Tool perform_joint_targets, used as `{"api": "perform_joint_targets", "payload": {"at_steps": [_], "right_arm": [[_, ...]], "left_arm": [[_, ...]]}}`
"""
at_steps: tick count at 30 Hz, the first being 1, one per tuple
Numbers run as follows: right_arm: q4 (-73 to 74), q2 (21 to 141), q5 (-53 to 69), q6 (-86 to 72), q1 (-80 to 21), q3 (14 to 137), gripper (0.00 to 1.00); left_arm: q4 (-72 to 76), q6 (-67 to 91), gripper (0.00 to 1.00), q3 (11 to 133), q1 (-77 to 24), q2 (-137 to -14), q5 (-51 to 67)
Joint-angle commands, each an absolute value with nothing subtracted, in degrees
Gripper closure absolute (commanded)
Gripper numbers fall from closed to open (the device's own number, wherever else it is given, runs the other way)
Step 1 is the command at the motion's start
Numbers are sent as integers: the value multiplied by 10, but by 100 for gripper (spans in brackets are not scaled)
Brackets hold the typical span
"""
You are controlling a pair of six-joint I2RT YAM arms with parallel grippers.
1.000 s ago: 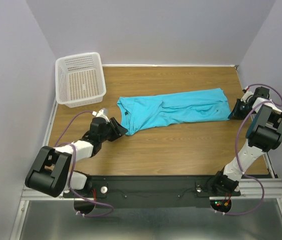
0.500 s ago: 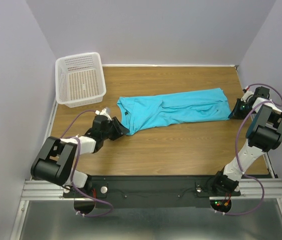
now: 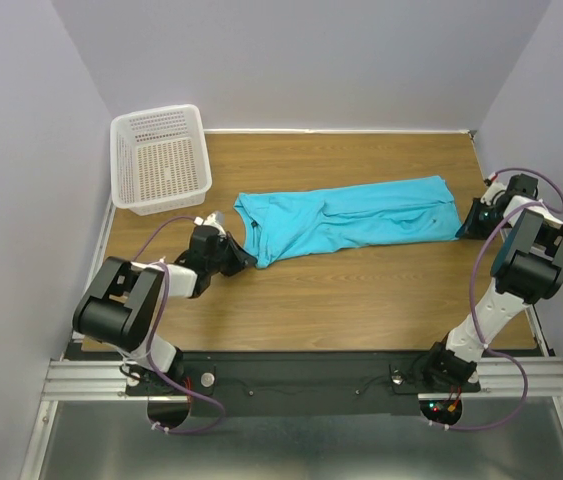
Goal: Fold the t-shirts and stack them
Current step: Fold the tshirt
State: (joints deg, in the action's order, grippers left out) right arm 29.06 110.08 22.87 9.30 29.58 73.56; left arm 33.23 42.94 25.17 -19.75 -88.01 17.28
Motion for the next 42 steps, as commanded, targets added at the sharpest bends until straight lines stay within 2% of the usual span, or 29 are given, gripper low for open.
{"api": "perform_joint_targets", "payload": {"at_steps": [1, 9, 21, 27, 28, 30, 31, 33, 35, 38, 42], "right_arm": [[269, 1071, 217, 106, 307, 731, 99], [270, 1038, 197, 128, 323, 722, 99], [270, 990, 178, 155, 325, 675, 99], [270, 955, 167, 169, 325, 621, 99], [269, 949, 164, 171, 325, 615, 96], [269, 936, 162, 172, 325, 610, 74], [269, 933, 161, 172, 325, 610, 68], [269, 917, 160, 172, 325, 615, 58], [270, 911, 162, 165, 325, 637, 53], [271, 904, 173, 163, 325, 671, 47], [273, 911, 264, 184, 325, 696, 46]], "left_arm": [[308, 401, 100, 250, -196, -883, 152], [188, 360, 100, 248, -183, -736, 58], [158, 330, 100, 253, -160, -737, 93], [139, 332, 100, 228, -159, -698, 98], [136, 333, 100, 222, -160, -691, 94], [132, 335, 100, 218, -159, -674, 91], [133, 335, 99, 217, -158, -669, 90], [131, 338, 86, 220, -157, -658, 85], [129, 341, 67, 227, -156, -638, 80], [111, 336, 55, 248, -157, -603, 66], [90, 308, 50, 270, -157, -554, 51]]}}
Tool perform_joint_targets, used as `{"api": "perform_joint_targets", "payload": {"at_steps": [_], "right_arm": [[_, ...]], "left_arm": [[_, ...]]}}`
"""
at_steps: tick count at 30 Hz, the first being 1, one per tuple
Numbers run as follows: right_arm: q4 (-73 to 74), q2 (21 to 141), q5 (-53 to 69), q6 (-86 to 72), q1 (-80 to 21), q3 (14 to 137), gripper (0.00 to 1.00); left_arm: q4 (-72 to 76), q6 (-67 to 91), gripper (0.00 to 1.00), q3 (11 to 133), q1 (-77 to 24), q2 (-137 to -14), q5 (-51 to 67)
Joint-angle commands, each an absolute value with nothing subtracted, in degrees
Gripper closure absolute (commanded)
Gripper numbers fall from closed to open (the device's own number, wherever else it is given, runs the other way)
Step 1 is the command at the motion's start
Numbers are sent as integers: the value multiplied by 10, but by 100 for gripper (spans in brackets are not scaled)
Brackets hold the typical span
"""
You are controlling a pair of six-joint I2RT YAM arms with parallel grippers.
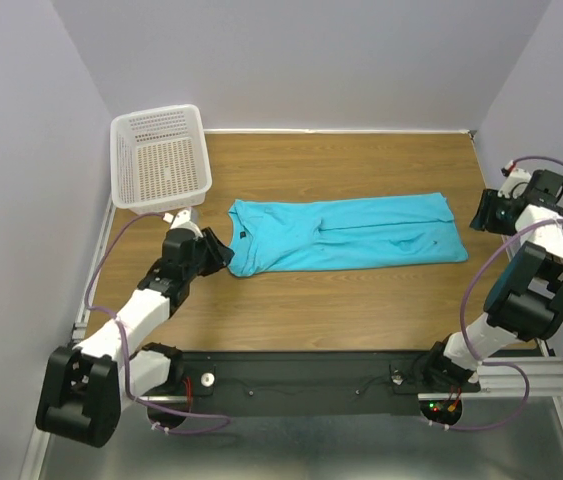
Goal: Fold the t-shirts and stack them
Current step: Fold the tshirt
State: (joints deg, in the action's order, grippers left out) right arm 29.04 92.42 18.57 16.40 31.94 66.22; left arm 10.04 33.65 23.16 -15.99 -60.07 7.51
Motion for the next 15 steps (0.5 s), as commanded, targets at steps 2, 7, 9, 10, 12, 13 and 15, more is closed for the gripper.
{"api": "perform_joint_targets", "payload": {"at_steps": [2, 7, 9, 10, 12, 13, 15], "right_arm": [[283, 928, 357, 193, 325, 701, 48], [316, 982, 478, 257, 299, 719, 51], [316, 1002, 476, 257, 280, 728, 52], [314, 1007, 464, 255, 275, 741, 52], [314, 1030, 447, 240, 265, 758, 52], [314, 1042, 435, 230, 264, 771, 51], [316, 1078, 400, 202, 263, 809, 51]], "left_arm": [[88, 285, 46, 273, -157, -526, 44], [145, 244, 27, 259, -156, -518, 74], [163, 236, 27, 272, -156, -556, 83], [166, 236, 27, 291, -154, -590, 82], [189, 234, 28, 309, -152, -628, 83], [200, 234, 28, 325, -151, -647, 84], [229, 236, 32, 353, -147, -709, 93]]}}
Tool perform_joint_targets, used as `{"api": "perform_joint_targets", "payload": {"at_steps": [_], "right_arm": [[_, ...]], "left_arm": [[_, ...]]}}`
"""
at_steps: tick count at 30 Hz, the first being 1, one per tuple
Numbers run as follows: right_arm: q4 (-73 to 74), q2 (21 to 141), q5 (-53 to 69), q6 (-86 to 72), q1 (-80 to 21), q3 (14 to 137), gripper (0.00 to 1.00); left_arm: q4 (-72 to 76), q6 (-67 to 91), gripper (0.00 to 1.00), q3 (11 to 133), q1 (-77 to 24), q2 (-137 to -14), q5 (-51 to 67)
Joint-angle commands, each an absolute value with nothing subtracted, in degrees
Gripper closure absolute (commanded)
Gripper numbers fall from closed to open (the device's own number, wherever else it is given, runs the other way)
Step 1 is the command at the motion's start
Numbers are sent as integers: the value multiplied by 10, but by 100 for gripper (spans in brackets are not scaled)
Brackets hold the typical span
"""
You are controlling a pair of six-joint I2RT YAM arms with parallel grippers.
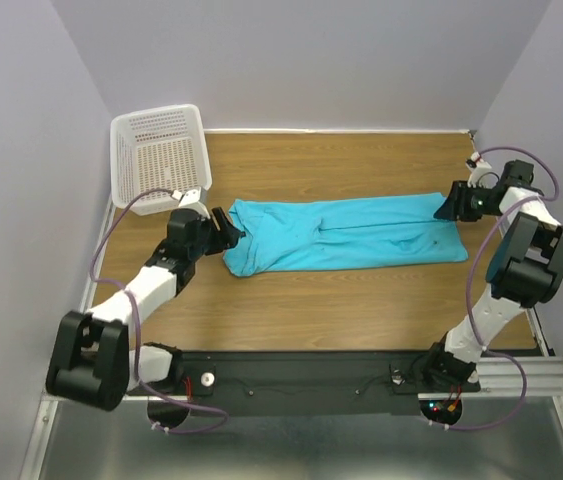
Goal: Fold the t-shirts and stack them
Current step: Fold the tshirt
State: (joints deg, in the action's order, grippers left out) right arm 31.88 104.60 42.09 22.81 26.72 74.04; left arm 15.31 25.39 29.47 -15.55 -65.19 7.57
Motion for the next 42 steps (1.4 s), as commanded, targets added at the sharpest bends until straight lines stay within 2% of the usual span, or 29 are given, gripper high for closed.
{"api": "perform_joint_targets", "payload": {"at_steps": [1, 5, 17, 28, 30, 32, 34, 35, 36, 37, 40, 42], "right_arm": [[316, 1087, 389, 200, 263, 818, 50], [316, 1126, 369, 198, 263, 852, 50], [317, 1242, 312, 161, 227, 981, 48], [319, 1277, 261, 150, 207, 1003, 49], [319, 1286, 258, 141, 207, 1006, 52], [318, 1291, 251, 137, 207, 1010, 63], [319, 1294, 249, 128, 207, 1018, 77], [318, 1294, 245, 127, 207, 1020, 81], [318, 1294, 241, 123, 207, 1024, 92], [318, 1295, 239, 120, 207, 1027, 98], [317, 1293, 225, 119, 207, 1038, 99], [316, 1293, 212, 118, 207, 1041, 99]], "left_arm": [[235, 232, 34, 365, -145, -729, 95], [252, 226, 36, 406, -146, -810, 96], [237, 201, 40, 475, -146, -908, 76], [231, 200, 45, 507, -147, -970, 81], [229, 200, 49, 513, -147, -983, 83], [226, 202, 58, 522, -146, -996, 89], [221, 203, 63, 528, -147, -1005, 93], [221, 204, 70, 532, -147, -1010, 93], [221, 206, 73, 533, -146, -1012, 91], [220, 206, 75, 535, -147, -1015, 90], [215, 205, 86, 551, -146, -1023, 84], [209, 205, 89, 560, -147, -1031, 81]]}}
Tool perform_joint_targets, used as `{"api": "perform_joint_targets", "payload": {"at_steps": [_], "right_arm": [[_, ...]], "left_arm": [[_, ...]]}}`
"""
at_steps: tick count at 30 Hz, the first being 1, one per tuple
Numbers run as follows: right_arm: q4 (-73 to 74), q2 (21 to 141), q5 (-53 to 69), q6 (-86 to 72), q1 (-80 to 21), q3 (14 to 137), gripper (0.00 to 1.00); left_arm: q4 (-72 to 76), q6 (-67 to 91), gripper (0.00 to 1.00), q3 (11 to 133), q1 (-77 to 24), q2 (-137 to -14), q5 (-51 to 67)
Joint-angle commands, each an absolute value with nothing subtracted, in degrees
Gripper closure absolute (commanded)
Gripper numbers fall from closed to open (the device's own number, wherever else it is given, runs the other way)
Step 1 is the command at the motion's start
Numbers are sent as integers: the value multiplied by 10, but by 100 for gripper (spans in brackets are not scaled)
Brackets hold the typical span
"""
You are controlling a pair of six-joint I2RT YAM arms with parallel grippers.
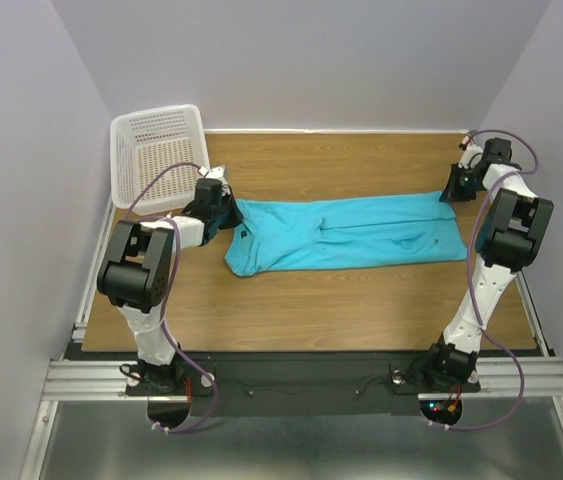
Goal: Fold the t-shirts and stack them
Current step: Fold the tshirt
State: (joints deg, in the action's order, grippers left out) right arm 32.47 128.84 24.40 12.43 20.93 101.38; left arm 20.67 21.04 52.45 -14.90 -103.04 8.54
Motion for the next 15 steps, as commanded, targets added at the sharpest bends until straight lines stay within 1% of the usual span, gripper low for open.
{"api": "perform_joint_targets", "payload": {"at_steps": [1, 9, 15], "right_arm": [[314, 1290, 207, 119, 207, 1041, 99], [285, 1272, 167, 113, 207, 1009, 99], [265, 1255, 150, 106, 208, 978, 99]], "left_arm": [[207, 203, 89, 571, -147, -1033, 78], [188, 198, 91, 645, -146, -1078, 85], [153, 195, 89, 707, -147, -1116, 92]]}}
